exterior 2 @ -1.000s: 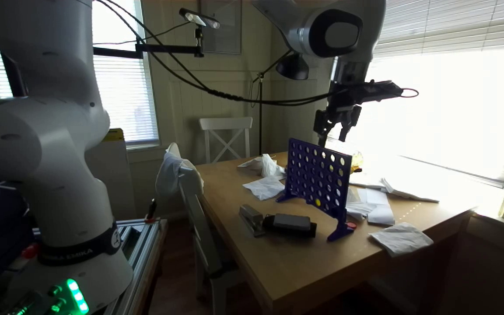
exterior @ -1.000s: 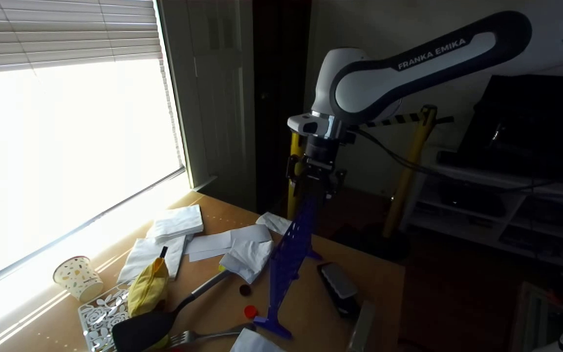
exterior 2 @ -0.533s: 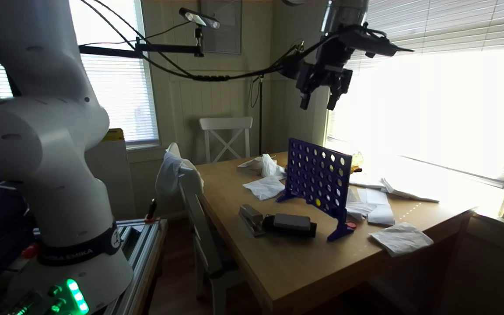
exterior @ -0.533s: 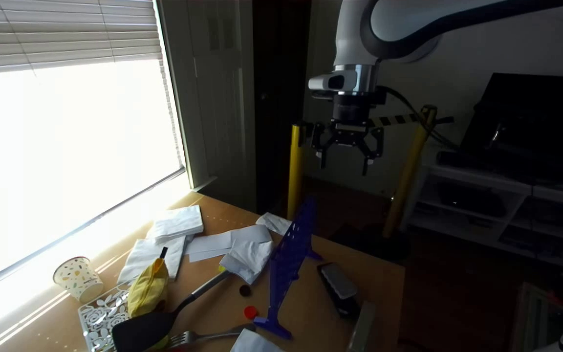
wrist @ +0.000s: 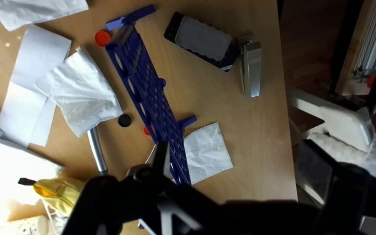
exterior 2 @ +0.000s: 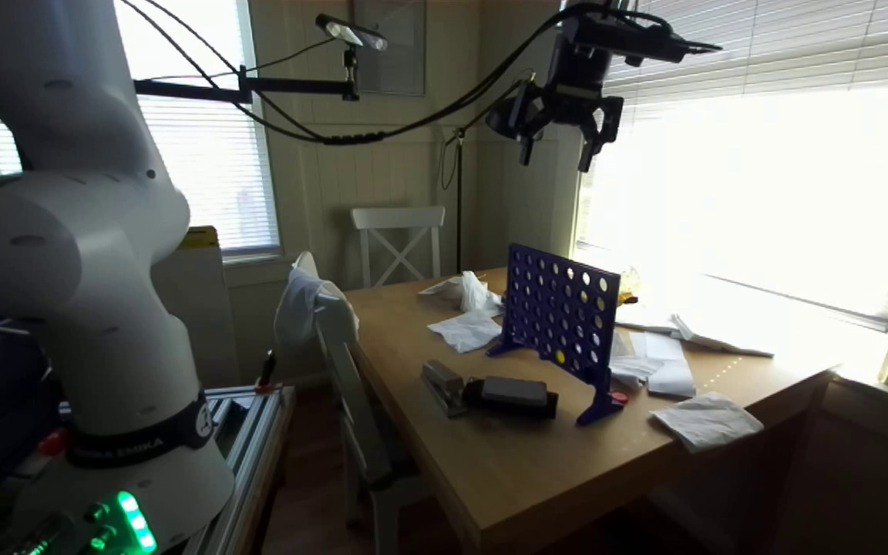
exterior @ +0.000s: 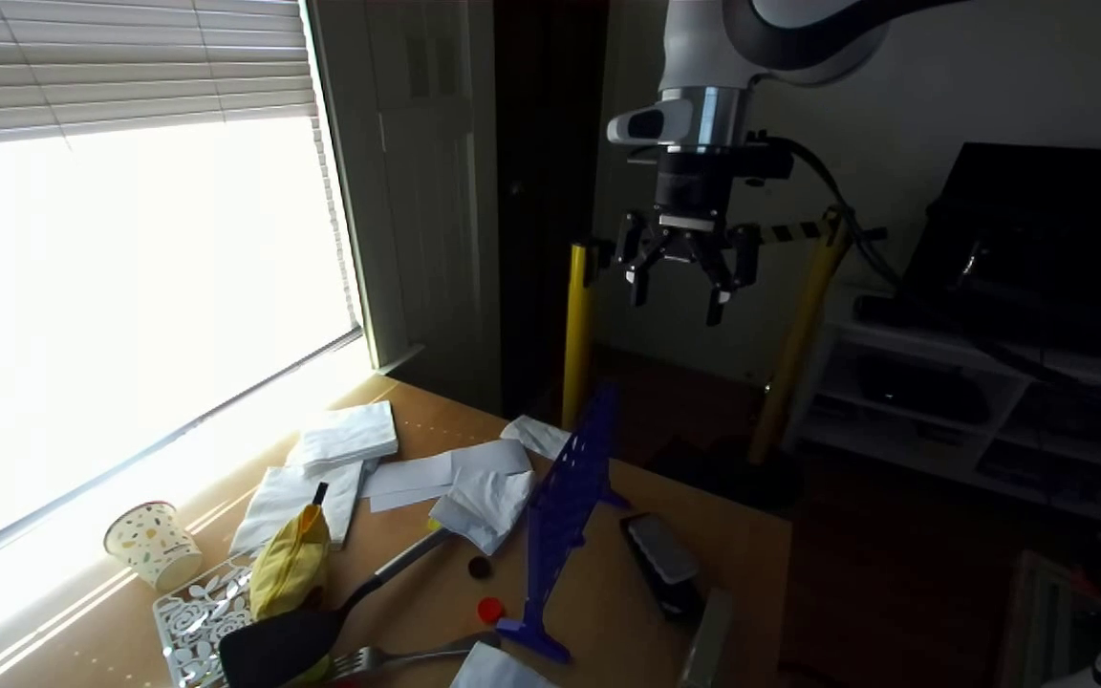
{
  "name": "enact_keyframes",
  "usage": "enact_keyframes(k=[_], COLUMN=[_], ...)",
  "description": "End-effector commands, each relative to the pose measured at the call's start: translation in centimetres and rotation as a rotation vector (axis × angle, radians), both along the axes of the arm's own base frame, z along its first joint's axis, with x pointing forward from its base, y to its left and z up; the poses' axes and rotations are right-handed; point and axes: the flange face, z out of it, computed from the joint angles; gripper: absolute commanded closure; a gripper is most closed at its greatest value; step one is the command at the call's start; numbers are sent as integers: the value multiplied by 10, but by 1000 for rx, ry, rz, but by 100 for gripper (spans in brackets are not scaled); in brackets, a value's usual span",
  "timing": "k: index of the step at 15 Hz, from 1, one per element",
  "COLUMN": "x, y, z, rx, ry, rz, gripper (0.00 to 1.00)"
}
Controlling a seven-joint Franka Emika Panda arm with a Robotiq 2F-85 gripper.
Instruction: Move the blue gameboard to the front.
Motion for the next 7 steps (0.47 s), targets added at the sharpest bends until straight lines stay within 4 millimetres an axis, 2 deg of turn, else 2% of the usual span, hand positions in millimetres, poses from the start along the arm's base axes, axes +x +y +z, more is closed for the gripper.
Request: enact_keyframes(k=[1, 3, 4, 7], x=[-10, -24, -5, -13], y=[-7, -10, -7, -10], z=[-16, -24, -20, -26], rx=[-4, -12, -26, -32], ry=[31, 68, 56, 81], rz=[-196, -296, -199, -260], gripper=[0, 0, 0, 0])
